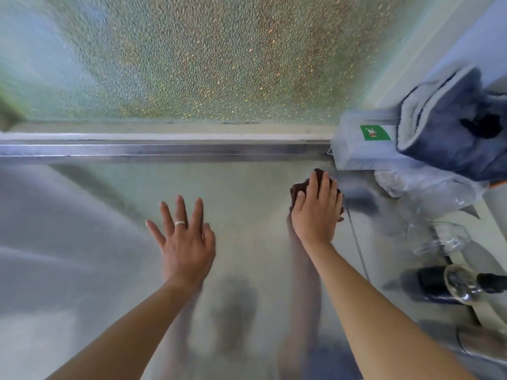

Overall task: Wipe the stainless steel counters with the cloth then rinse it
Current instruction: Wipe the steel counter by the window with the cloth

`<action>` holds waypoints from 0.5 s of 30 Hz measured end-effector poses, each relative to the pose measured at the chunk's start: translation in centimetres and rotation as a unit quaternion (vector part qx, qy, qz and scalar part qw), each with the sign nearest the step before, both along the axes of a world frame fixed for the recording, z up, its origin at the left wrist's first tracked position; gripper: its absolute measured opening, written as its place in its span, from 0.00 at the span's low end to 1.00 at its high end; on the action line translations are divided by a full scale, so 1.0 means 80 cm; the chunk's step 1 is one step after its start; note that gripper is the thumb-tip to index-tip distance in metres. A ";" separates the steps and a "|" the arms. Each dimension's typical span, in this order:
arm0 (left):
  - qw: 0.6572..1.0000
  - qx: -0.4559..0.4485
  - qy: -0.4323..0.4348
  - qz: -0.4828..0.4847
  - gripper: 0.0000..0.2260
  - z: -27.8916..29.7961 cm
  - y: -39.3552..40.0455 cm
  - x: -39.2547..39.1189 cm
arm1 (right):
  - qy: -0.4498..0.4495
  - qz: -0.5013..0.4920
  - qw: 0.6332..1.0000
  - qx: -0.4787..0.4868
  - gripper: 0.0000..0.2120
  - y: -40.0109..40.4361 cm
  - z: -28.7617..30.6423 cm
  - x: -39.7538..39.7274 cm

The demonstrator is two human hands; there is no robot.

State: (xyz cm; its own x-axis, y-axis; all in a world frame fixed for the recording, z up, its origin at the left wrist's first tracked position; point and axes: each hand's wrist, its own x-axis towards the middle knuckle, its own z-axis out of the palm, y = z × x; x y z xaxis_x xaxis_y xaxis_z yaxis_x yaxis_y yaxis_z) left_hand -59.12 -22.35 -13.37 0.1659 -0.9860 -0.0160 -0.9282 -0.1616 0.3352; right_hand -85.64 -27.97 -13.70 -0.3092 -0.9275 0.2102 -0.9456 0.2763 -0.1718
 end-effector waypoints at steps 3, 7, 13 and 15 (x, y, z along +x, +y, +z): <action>1.000 0.019 -0.015 -0.001 0.28 0.000 0.000 0.000 | -0.022 0.037 0.999 0.001 0.25 -0.038 -0.002 0.035; 0.999 0.031 -0.018 -0.008 0.28 0.007 0.001 0.001 | -0.036 0.134 0.990 0.003 0.24 -0.043 0.007 0.085; 0.999 0.042 -0.012 -0.022 0.28 0.011 0.001 0.003 | -0.086 0.242 0.966 0.009 0.21 0.007 0.012 0.134; 0.999 0.039 0.003 -0.032 0.28 0.015 0.005 0.008 | -0.106 0.264 0.959 0.003 0.20 0.032 0.019 0.145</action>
